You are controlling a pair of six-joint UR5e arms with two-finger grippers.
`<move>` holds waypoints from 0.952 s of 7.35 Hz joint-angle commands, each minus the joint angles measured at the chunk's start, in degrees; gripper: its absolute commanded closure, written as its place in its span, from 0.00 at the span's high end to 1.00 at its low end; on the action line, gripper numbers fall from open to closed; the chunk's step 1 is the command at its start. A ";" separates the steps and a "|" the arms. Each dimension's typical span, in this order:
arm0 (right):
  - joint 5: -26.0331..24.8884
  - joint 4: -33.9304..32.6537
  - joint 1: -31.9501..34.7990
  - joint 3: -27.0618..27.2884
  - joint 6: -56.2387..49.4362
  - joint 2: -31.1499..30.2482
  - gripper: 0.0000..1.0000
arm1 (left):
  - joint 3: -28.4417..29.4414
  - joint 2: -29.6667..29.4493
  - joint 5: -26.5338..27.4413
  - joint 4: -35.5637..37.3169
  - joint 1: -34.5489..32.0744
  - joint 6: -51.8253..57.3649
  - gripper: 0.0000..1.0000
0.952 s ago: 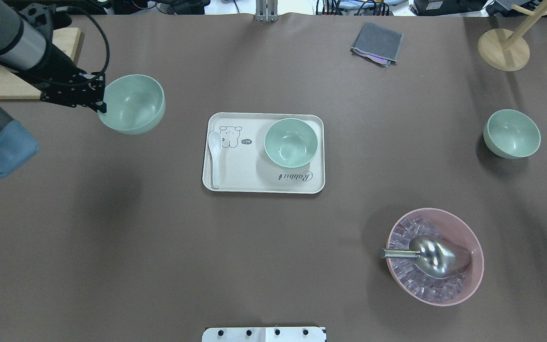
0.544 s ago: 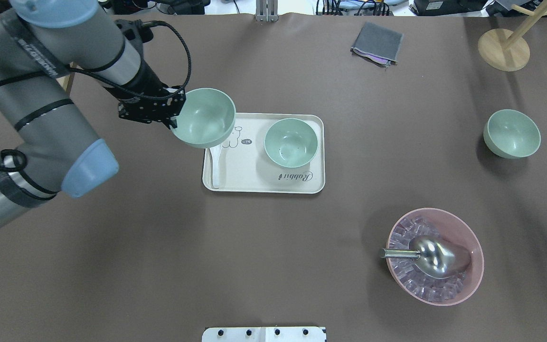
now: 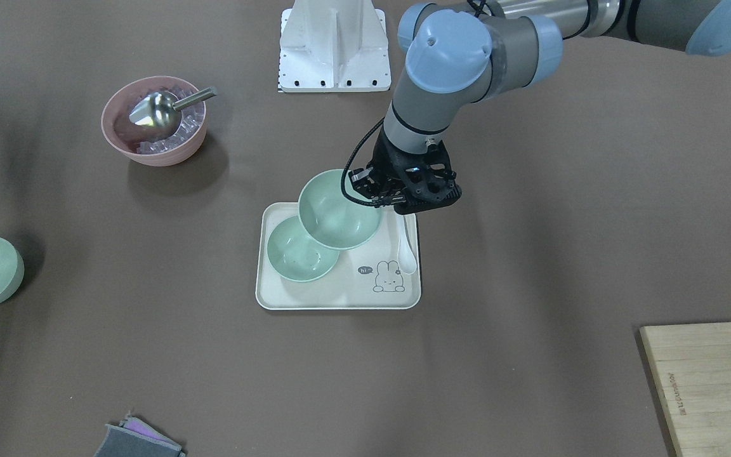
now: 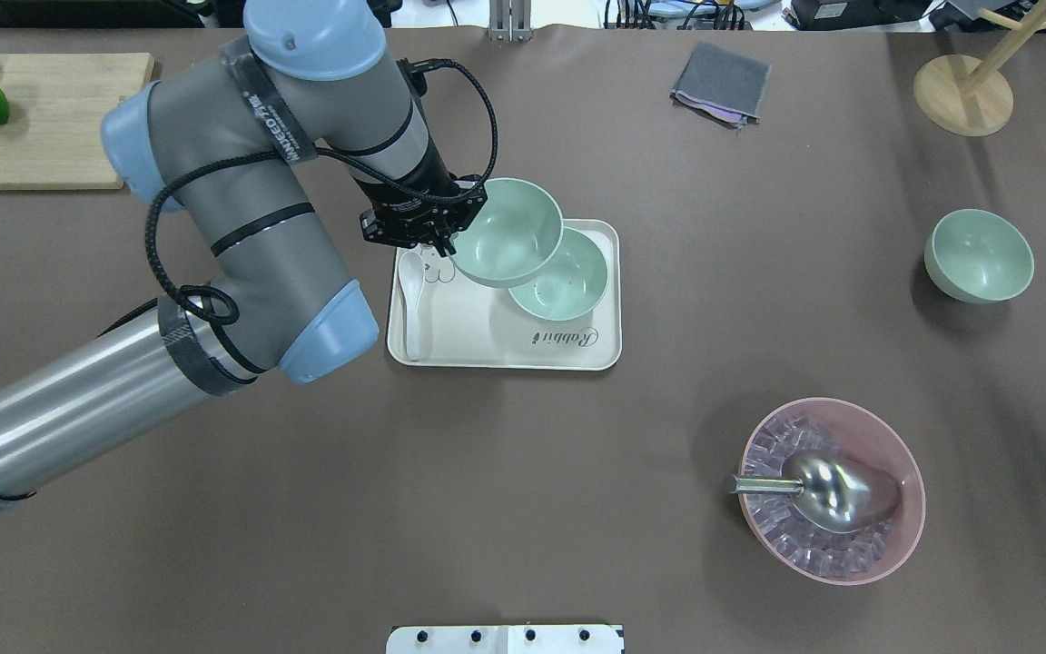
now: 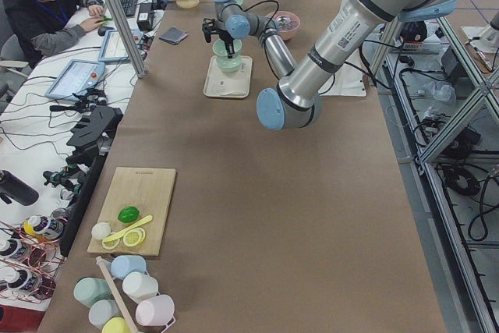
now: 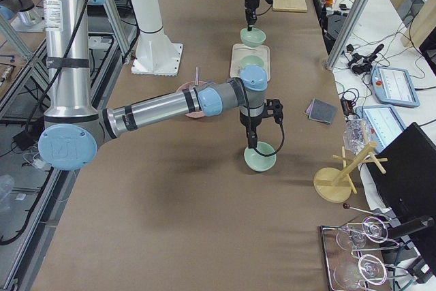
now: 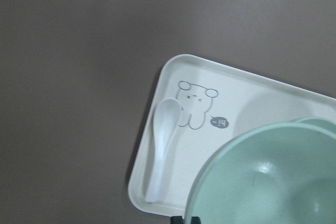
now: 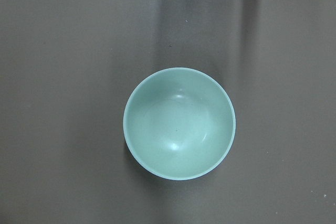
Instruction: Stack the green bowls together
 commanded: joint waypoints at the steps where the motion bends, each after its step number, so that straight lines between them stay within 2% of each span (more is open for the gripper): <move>1: 0.00 0.00 -0.02 -0.09 0.00 0.02 1.00 | 6.67 -2.81 4.96 -5.25 3.20 -3.49 0.00; 2: 0.00 0.00 -0.11 -0.09 0.00 0.37 1.00 | 11.32 -5.61 5.15 -7.45 4.34 -5.33 0.00; 3: 0.00 0.00 -0.11 -0.09 0.00 0.37 1.00 | 13.54 -6.94 6.98 -8.35 5.05 -5.96 0.00; 7: 0.00 0.00 -0.11 -0.18 0.00 0.46 1.00 | 14.87 -6.60 8.05 -9.31 5.32 -5.88 0.00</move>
